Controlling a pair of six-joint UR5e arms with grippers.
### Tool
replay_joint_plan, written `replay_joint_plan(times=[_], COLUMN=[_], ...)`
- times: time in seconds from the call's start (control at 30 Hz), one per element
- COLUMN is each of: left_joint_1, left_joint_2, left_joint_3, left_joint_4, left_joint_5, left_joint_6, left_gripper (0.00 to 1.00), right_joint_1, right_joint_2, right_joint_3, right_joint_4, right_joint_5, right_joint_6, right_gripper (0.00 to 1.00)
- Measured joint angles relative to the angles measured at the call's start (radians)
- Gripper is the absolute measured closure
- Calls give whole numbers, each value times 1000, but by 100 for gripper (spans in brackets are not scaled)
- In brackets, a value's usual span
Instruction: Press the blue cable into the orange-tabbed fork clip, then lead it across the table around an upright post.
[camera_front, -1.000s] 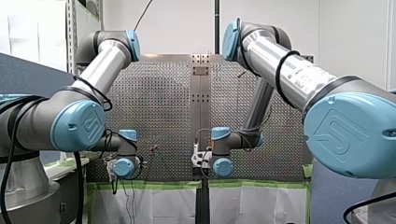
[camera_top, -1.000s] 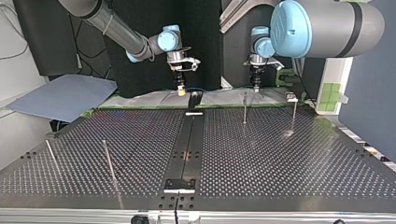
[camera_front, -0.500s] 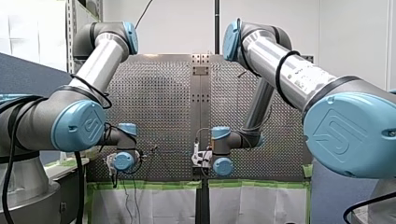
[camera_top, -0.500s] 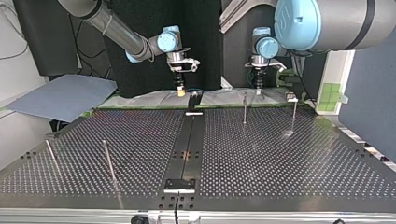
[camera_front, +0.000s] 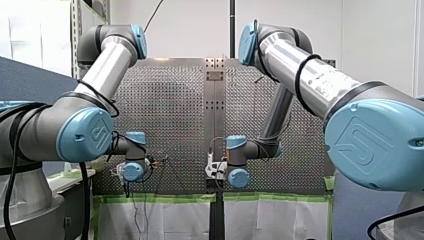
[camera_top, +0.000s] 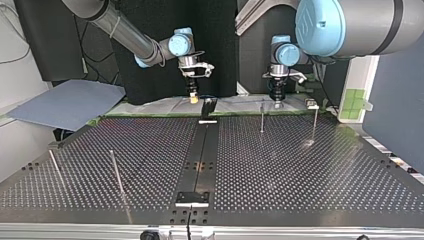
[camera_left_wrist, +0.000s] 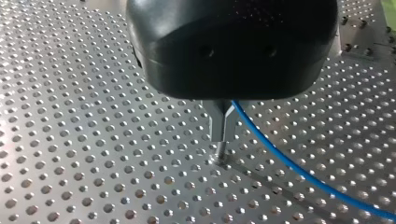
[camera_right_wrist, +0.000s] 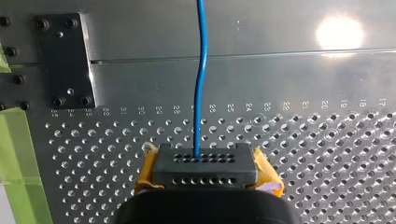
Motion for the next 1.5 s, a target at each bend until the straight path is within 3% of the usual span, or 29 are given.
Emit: replay_joint_plan(times=[0.5, 1.0, 1.5], left_joint_1=[-2, 5, 10], left_joint_2=[-12, -16, -85], left_joint_3=[1, 31, 121], left_joint_4=[-74, -37, -95], left_joint_5=[-5, 38, 46], left_joint_6=[61, -8, -1], left_gripper=[100, 100, 100], right_joint_1=[0, -7, -21], right_joint_2=[0, 0, 0], right_joint_3=[-2, -3, -11], right_joint_4=[2, 27, 30], right_joint_5=[0, 2, 5], right_joint_6=[-3, -7, -21], right_gripper=[100, 100, 100])
